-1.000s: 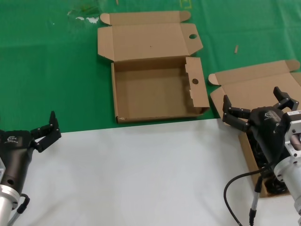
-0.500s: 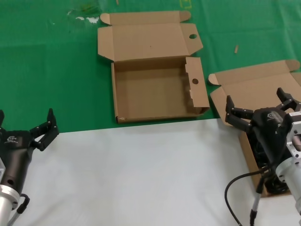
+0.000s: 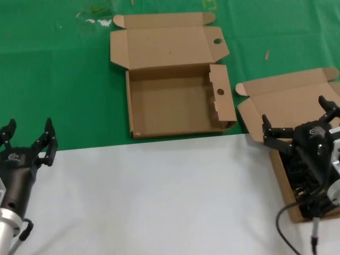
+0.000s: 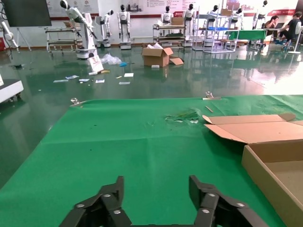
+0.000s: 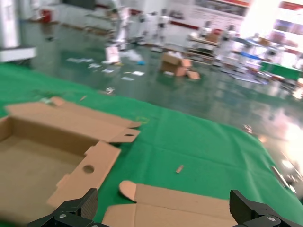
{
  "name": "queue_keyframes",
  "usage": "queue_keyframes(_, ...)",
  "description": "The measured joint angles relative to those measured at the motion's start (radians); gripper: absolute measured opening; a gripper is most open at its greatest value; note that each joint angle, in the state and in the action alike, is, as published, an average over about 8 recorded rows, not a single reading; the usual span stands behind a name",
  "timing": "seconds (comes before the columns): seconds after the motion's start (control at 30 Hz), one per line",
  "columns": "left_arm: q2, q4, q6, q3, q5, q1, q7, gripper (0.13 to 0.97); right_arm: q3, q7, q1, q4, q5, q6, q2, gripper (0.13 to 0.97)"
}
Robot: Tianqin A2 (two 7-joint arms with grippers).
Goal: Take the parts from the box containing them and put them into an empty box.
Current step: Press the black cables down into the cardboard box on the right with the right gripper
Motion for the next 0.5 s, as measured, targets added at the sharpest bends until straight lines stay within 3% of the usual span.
queue_keyframes(0.33, 0.0, 0.0, 0.0, 0.0, 0.0, 0.0, 0.0, 0.386, -0.023, 0.249, -0.025, 0.077, -0.249, -0.207, 0.301, 0.966)
queue_keyframes(0.5, 0.0, 0.0, 0.0, 0.0, 0.0, 0.0, 0.0, 0.297, -0.015, 0.325, -0.029, 0.116, -0.289, -0.373, 0.479, 0.966)
